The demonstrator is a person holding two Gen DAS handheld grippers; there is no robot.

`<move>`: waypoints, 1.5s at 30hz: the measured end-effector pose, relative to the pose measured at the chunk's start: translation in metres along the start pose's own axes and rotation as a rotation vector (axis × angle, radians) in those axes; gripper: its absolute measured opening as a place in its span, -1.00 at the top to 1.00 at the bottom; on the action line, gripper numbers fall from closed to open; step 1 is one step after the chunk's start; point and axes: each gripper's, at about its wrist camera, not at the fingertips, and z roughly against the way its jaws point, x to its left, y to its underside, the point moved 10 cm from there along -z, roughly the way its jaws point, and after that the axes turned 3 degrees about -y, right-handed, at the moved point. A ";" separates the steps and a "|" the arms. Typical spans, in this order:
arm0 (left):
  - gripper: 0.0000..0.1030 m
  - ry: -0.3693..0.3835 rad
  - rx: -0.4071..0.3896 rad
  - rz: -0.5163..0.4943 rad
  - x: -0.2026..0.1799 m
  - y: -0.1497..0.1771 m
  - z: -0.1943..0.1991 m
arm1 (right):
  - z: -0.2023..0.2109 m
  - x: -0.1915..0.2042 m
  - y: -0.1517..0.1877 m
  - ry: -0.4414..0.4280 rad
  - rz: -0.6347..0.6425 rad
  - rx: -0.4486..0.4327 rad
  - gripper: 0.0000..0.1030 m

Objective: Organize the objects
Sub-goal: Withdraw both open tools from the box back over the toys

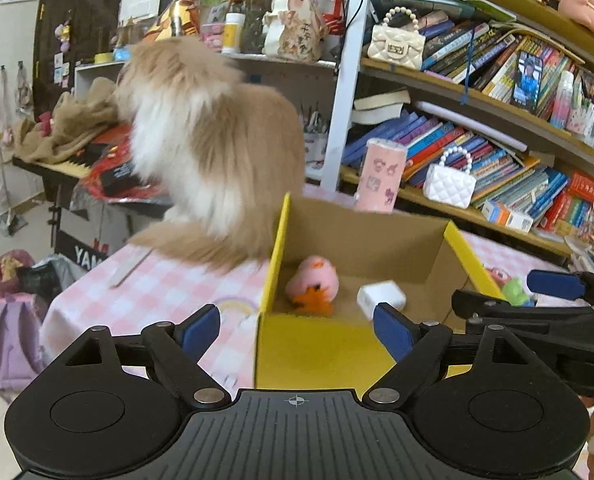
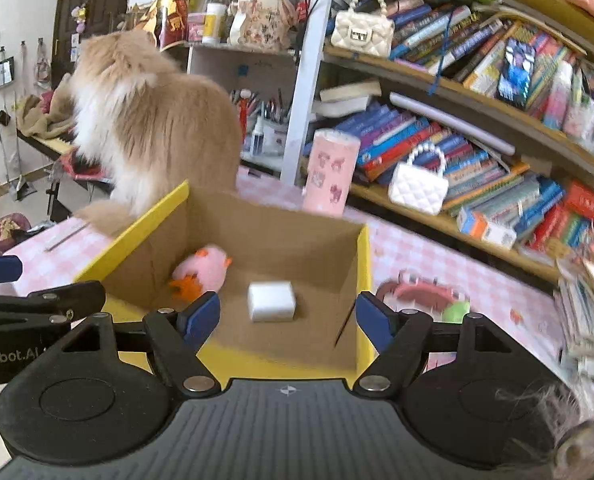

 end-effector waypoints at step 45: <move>-0.76 0.225 0.243 -0.301 -0.097 0.125 0.052 | 0.119 -0.062 0.187 0.331 -0.342 0.243 -0.56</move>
